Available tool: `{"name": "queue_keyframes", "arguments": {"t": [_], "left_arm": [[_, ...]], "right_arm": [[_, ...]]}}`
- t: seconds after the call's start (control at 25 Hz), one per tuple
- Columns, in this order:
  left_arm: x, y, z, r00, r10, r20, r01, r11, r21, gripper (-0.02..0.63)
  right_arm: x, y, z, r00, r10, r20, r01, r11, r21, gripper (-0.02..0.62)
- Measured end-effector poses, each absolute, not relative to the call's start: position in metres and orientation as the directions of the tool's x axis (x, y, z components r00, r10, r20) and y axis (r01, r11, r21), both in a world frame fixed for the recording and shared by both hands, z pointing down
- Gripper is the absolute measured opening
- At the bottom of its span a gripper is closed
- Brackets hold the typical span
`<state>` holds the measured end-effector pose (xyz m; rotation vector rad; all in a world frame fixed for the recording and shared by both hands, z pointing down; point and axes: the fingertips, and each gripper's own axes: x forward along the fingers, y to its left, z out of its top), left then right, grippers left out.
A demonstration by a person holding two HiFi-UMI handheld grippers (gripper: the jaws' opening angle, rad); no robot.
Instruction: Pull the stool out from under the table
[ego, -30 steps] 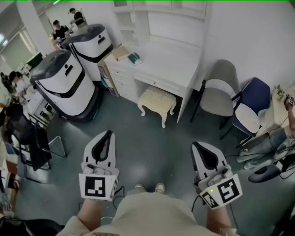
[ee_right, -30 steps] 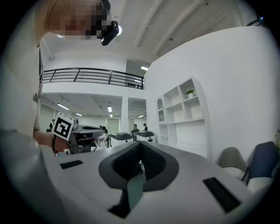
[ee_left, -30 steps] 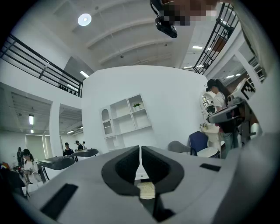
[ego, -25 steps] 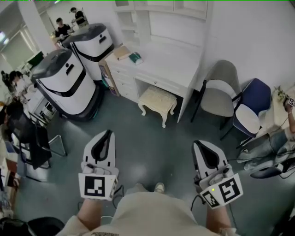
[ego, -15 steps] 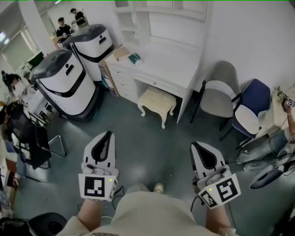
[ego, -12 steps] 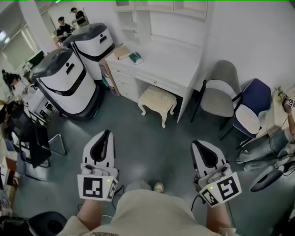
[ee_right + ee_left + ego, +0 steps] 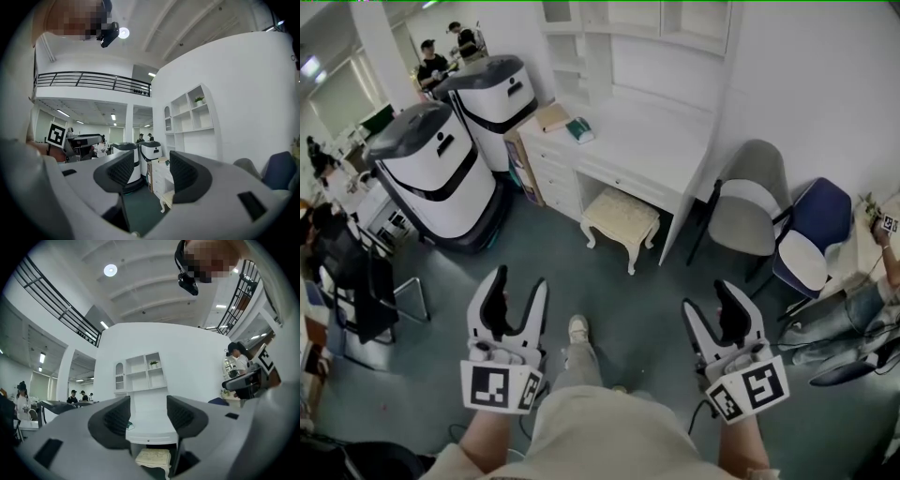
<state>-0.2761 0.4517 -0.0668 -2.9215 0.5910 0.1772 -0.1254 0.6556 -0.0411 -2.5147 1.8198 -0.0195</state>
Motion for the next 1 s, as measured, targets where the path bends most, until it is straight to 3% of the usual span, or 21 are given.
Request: {"name": "queue_keyframes", "arguments": {"t": [0.64, 1.0], "left_arm": [[-0.226, 0.363, -0.011, 0.929, -0.367, -0.048, -0.37, -0.917, -0.153, 0.235], [-0.162, 0.254, -0.008, 0.937, -0.349, -0.012, -0.347, -0.925, -0.155, 0.235]], "right_arm": [[-0.066, 0.566, -0.003, 0.353, -0.935, -0.014, -0.932, -0.35, -0.098, 0.256], [-0.003, 0.473, 0.018, 0.381, -0.92, 0.093, -0.914, -0.39, -0.115, 0.264]]}}
